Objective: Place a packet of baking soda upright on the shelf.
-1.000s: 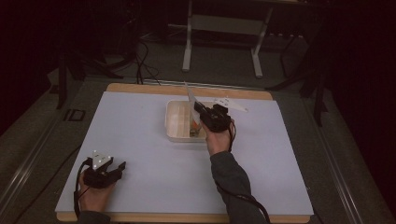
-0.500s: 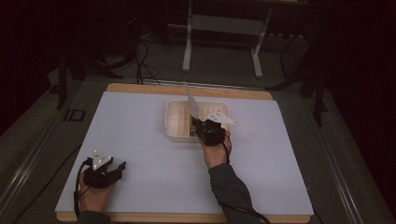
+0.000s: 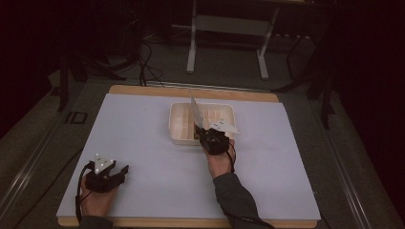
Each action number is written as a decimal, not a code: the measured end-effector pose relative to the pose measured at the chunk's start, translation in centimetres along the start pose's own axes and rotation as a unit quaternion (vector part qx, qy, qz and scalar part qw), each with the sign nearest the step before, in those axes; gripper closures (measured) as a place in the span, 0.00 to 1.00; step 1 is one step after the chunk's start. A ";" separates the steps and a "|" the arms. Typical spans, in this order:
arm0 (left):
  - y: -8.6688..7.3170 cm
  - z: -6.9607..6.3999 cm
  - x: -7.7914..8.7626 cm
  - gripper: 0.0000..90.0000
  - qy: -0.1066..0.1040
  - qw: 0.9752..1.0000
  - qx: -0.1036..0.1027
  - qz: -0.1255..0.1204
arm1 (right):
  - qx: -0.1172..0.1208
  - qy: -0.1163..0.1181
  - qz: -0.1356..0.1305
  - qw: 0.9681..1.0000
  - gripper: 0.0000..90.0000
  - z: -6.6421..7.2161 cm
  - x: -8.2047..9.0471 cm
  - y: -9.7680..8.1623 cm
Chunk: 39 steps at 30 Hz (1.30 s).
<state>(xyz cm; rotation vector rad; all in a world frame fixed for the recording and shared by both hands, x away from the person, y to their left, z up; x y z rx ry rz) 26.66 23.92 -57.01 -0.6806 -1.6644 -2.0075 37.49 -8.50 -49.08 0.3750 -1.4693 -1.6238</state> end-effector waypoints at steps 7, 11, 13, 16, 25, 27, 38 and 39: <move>0.0 0.0 0.0 0.51 0.000 1.000 0.000 0.000 | -0.001 -0.001 0.007 1.000 0.99 0.2 -0.4 -0.2; 0.0 0.0 0.0 0.51 0.000 1.000 -0.001 0.000 | -0.001 -0.010 0.006 1.000 0.90 0.0 -0.2 0.3; 0.0 0.0 0.0 0.51 0.001 1.000 0.000 0.000 | -0.001 -0.014 0.006 1.000 0.88 -0.2 0.0 0.5; 0.0 0.0 0.0 0.51 0.001 1.000 0.000 0.000 | -0.003 -0.014 0.006 1.000 0.87 -0.3 0.2 0.6; 0.0 0.0 0.0 0.51 0.001 1.000 0.000 -0.001 | 0.011 -0.013 0.028 0.999 0.74 -0.4 1.4 1.7; 0.0 0.0 0.0 0.51 0.002 1.000 0.001 -0.001 | 0.015 -0.010 0.037 0.999 0.73 -0.4 1.7 1.9; 0.0 0.0 0.0 0.51 0.003 1.000 0.001 -0.001 | 0.036 0.021 0.107 0.993 0.64 -0.9 4.0 1.8; 0.0 0.0 0.0 0.51 0.002 1.000 0.003 -0.001 | 0.037 0.024 0.115 0.992 0.63 -1.0 4.2 1.7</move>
Point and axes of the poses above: each handheld gripper's, and its own axes: x roughly backward along the jaws, y roughly out of its top, z roughly to its left, the point moved 3 cm from there along -x, roughly forward along the jaws, and after that the axes turned 14 degrees about y, right-handed, at the moved point
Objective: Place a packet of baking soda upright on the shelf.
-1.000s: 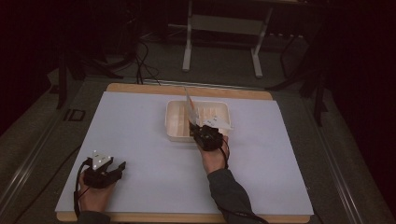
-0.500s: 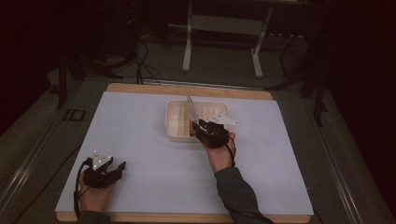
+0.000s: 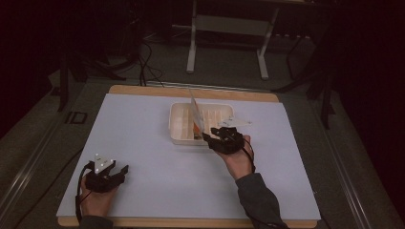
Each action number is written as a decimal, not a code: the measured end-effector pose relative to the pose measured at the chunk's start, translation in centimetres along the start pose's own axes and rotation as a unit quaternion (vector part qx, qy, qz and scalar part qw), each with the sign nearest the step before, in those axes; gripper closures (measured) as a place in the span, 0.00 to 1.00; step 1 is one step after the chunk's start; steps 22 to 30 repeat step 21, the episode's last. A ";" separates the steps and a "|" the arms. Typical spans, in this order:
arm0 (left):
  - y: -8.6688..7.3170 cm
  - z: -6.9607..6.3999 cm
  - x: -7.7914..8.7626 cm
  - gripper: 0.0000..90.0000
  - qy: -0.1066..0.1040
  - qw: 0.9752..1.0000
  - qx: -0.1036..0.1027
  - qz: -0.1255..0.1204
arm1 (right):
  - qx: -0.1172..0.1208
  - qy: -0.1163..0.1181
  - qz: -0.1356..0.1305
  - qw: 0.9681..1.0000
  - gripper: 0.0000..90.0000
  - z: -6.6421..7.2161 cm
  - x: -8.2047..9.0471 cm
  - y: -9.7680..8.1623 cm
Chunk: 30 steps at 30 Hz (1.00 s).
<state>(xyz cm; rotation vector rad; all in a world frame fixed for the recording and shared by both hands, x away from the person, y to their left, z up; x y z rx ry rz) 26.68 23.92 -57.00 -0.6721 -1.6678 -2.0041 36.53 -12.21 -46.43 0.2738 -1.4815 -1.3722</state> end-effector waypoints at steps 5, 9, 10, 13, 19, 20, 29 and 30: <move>0.0 0.0 0.0 0.51 0.000 1.000 0.000 0.000 | -0.002 0.014 0.033 0.999 0.62 -0.6 0.8 -1.3; 0.0 0.0 0.0 0.51 0.001 1.000 -0.001 0.000 | -0.011 0.014 0.047 0.999 0.61 -1.3 1.6 -2.3; 0.0 0.0 0.0 0.51 0.001 1.000 0.000 0.000 | -0.012 0.012 0.049 0.999 0.61 -1.5 1.8 -2.6; 0.0 0.0 0.0 0.51 0.000 1.000 0.002 -0.001 | -0.019 0.010 0.057 0.998 0.61 -2.2 2.4 -3.4; 0.0 0.2 0.1 0.51 -0.001 1.000 0.015 -0.007 | -0.028 0.010 0.074 0.997 0.59 -3.4 3.5 -5.2; 0.0 0.3 0.1 0.51 -0.001 1.000 0.017 -0.007 | -0.028 0.010 0.077 0.997 0.58 -3.6 3.7 -5.5; 0.0 0.3 0.1 0.51 -0.001 1.000 0.017 -0.007 | -0.028 0.007 0.082 0.996 0.58 -3.8 3.9 -5.8; 0.0 0.3 0.1 0.51 -0.001 1.000 0.017 -0.007 | -0.028 0.007 0.082 0.996 0.58 -3.8 3.9 -5.8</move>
Point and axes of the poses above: each handheld gripper's, and its own axes: x roughly backward along the jaws, y roughly out of its top, z roughly to its left, the point moved 3 cm from there along -x, roughly forward along the jaws, and after that the axes turned 14 degrees about y, right-handed, at the moved point
